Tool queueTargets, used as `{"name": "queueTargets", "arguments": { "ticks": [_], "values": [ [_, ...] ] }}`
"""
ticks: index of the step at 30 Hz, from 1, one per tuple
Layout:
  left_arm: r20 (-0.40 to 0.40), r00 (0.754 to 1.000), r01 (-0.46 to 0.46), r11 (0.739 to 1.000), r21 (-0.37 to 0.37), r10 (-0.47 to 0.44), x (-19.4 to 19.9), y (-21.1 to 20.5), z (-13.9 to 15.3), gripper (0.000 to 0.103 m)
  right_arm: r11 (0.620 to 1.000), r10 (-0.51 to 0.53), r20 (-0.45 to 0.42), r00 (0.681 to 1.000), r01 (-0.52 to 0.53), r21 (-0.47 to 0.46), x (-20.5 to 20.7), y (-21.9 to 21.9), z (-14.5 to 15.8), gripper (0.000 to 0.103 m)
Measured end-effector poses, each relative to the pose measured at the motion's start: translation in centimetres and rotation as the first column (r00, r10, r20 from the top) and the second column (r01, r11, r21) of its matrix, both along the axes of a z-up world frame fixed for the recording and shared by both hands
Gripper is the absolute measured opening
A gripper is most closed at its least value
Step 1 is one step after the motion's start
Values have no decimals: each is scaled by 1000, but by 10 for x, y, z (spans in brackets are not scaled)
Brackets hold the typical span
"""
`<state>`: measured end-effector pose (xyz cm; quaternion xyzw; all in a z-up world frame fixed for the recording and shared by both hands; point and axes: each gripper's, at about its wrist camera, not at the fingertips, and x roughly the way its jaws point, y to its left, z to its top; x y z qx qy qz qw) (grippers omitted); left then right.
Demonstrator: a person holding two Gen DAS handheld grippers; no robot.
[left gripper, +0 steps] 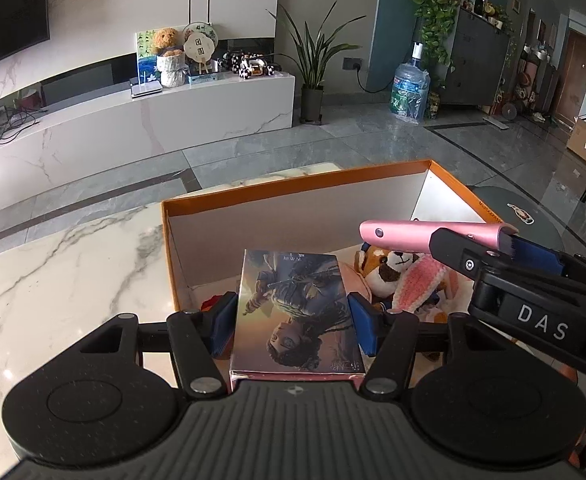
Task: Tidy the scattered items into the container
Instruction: 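Lift and carry the card deck with the left tool while the right tool carries the wallet to the box, then lower the card deck with the left tool while the right tool drops the wallet into the box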
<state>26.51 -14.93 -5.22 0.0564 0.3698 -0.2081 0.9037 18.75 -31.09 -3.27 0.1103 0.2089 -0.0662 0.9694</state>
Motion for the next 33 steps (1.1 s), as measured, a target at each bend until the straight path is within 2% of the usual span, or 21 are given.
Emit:
{"name": "queueTargets", "arguments": {
  "ticks": [7, 11, 17, 23, 28, 33],
  "values": [
    [-38, 999, 2, 999, 37, -1, 13, -2, -13, 69, 1000, 9, -57, 998, -9, 1, 21, 2, -11, 75],
    [-34, 999, 10, 998, 66, -8, 9, -3, -17, 69, 1000, 22, -77, 997, -21, 5, 23, 3, -14, 75],
    [-46, 999, 6, 997, 80, -3, 9, -8, -16, 69, 998, 31, -128, 991, -22, 65, 26, -3, -17, 75],
    [-22, 1000, 5, 994, 105, -3, 7, -11, -13, 66, 993, 42, -157, 987, -24, 112, 25, -7, -19, 75],
    [-14, 1000, -3, 994, 111, 5, 2, -11, -10, 67, 992, 53, -158, 986, -34, 117, 23, -7, -17, 76],
    [24, 1000, -22, 988, 152, 18, -4, -8, -5, 67, 990, 80, -152, 985, -61, 125, 21, -8, -15, 76]
  ]
}}
